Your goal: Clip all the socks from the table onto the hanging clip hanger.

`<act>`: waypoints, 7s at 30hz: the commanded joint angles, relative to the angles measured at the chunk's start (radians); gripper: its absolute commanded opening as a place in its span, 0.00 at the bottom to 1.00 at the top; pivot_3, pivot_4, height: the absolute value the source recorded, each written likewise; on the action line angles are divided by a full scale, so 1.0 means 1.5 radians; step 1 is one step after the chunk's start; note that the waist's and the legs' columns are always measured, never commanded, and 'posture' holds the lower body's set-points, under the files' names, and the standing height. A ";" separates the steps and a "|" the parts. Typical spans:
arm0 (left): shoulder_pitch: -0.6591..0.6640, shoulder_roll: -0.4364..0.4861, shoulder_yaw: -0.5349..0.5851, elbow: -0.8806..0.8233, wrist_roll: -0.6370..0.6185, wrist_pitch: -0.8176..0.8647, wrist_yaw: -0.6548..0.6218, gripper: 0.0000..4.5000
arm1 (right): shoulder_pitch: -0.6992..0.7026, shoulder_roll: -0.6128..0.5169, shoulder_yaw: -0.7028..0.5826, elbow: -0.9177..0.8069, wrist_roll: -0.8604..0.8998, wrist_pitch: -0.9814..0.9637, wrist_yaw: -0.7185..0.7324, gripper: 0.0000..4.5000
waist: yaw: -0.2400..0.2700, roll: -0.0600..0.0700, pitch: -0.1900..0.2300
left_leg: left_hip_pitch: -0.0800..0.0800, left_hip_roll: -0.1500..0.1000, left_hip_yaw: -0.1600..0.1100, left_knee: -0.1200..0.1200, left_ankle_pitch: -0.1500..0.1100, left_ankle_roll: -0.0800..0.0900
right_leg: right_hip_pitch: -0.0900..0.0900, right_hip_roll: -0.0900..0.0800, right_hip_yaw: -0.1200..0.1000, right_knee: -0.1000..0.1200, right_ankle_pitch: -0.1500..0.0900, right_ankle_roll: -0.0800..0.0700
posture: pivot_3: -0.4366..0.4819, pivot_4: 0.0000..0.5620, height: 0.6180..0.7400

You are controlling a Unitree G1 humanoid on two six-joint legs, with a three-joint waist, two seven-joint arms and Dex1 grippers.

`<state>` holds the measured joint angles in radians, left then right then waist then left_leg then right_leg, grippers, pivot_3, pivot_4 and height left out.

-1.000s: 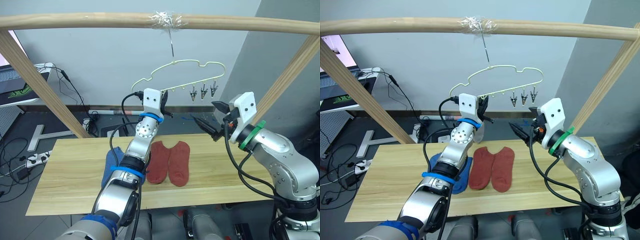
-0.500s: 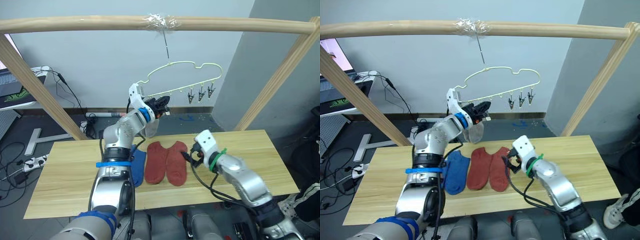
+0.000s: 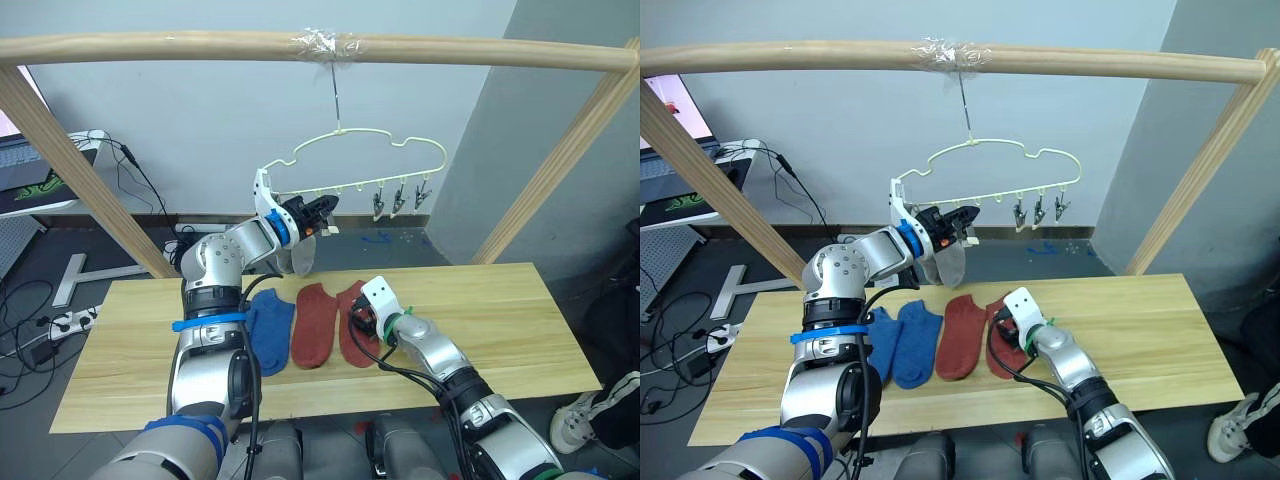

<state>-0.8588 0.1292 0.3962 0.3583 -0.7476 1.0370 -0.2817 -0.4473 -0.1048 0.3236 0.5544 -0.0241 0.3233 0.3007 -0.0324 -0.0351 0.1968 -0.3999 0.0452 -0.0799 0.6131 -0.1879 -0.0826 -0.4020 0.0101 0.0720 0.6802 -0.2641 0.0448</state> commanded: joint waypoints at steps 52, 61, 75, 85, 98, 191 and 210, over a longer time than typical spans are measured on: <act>0.000 0.010 -0.020 -0.017 -0.038 0.036 -0.042 0.36 | 0.092 -0.116 0.026 -0.541 -0.144 -0.078 0.107 0.00 | 0.001 0.000 -0.001 | -0.002 0.000 0.000 -0.002 0.000 0.000 | -0.001 0.000 0.000 -0.004 0.000 0.000 | 0.53 0.31 1.00; 0.004 0.014 -0.022 -0.027 -0.039 0.042 -0.041 0.98 | 0.090 -0.116 0.021 -0.521 -0.140 -0.086 0.105 0.00 | 0.001 0.000 0.000 | -0.002 0.000 0.000 -0.003 0.000 0.000 | -0.002 0.000 0.000 -0.004 0.000 0.000 | 0.54 0.31 1.00; 0.107 0.111 0.011 -0.242 -0.102 0.199 0.006 1.00 | 0.055 -0.070 0.024 -0.470 -0.150 -0.078 0.087 0.00 | -0.024 0.000 0.000 | -0.002 0.001 0.000 -0.003 0.000 -0.001 | -0.002 0.000 0.000 -0.004 0.000 0.000 | 0.37 0.24 1.00; 0.174 0.221 -0.045 -0.403 -0.078 0.150 -0.060 1.00 | 0.057 -0.041 -0.018 -0.468 -0.076 -0.007 0.119 0.31 | -0.030 -0.001 0.001 | -0.002 0.001 0.000 -0.004 0.000 -0.001 | -0.002 0.000 0.000 -0.004 -0.001 0.000 | 0.54 0.29 1.00; 0.401 0.305 -0.194 -0.453 0.175 -0.361 -0.281 1.00 | 0.136 0.058 -0.119 -0.716 -0.028 0.231 -0.023 0.92 | 0.007 0.000 0.001 | -0.001 0.001 0.001 -0.006 -0.001 -0.003 | -0.003 -0.001 0.000 -0.003 -0.007 -0.010 | 0.60 0.29 1.00; 0.363 0.273 -0.220 -0.477 0.187 -0.449 -0.281 1.00 | -0.040 0.140 -0.156 -0.469 0.029 0.135 -0.192 0.47 | 0.022 0.001 0.003 | -0.001 0.001 0.001 -0.013 -0.002 -0.002 | -0.006 -0.001 -0.001 -0.002 -0.009 -0.007 | 0.66 0.33 1.00; 0.362 0.266 -0.223 -0.490 0.184 -0.447 -0.278 1.00 | -0.197 0.145 -0.218 -0.290 0.055 0.071 -0.203 0.47 | 0.021 0.002 0.004 | -0.001 0.001 0.001 -0.013 -0.002 -0.002 | -0.006 -0.001 -0.001 -0.002 -0.009 -0.007 | 0.66 0.33 1.00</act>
<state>-0.3079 0.5308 0.0542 -0.3290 -0.4620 0.3706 -0.7070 -0.7225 0.1066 -0.0132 0.1356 0.0523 0.4677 -0.0134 -0.0013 -0.0319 0.2035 -0.4021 0.0474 -0.0788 0.5929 -0.1905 -0.0862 -0.4114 0.0092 0.0699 0.6770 -0.2779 0.0339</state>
